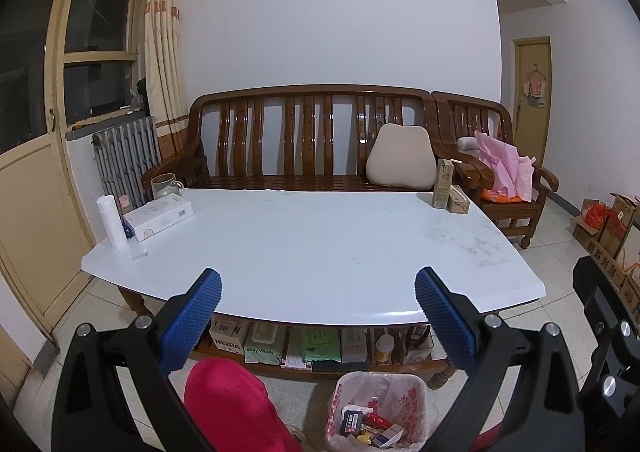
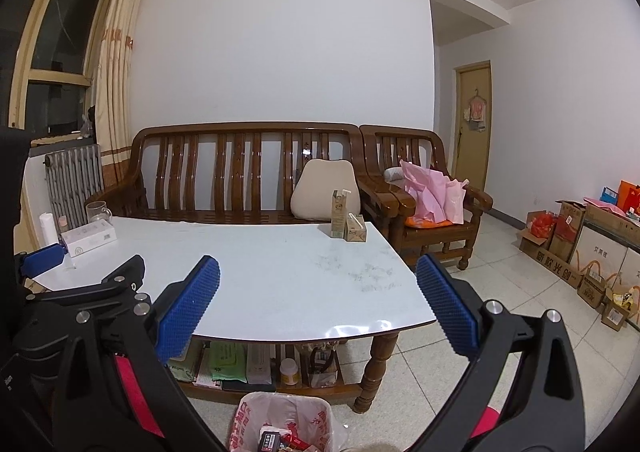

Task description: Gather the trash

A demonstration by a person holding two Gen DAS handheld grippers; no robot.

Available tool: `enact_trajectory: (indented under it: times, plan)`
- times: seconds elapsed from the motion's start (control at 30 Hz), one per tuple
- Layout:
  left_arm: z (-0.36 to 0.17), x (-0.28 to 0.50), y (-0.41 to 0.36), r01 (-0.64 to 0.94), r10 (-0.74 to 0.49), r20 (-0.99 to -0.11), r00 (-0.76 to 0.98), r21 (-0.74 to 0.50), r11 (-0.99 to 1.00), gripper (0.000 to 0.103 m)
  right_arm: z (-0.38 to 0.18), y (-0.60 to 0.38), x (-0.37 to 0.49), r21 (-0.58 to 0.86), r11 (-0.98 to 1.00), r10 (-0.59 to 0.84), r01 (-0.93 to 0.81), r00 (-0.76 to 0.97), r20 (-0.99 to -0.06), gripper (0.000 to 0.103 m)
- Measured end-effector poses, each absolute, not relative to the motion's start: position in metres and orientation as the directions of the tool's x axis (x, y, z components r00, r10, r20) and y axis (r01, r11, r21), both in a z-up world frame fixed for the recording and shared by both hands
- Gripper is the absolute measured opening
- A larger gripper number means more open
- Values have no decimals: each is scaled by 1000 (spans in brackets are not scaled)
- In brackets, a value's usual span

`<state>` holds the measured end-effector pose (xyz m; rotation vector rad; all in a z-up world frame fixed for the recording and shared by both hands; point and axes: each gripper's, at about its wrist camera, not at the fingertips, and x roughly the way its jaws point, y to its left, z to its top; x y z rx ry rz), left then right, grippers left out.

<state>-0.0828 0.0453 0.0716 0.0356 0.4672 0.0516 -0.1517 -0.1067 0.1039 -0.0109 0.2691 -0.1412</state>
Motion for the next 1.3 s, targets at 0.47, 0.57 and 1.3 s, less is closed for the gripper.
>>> enact_trajectory:
  times: [0.47,0.57,1.3]
  plan:
    - [71,-81,49,-48,66,-461,885,51,998,95,104,-101,-149,-30,990,-139,136,949,-283,96]
    - [71,-81,49,-52,71,-459,886,55,997,95,104,-101,-149,-30,990,-139,136,949,-285,96]
    - [68,-76,54,-57,79,-474,877,62,996,95,100,-98,-142,-28,991,-133,131,944,-302,96]
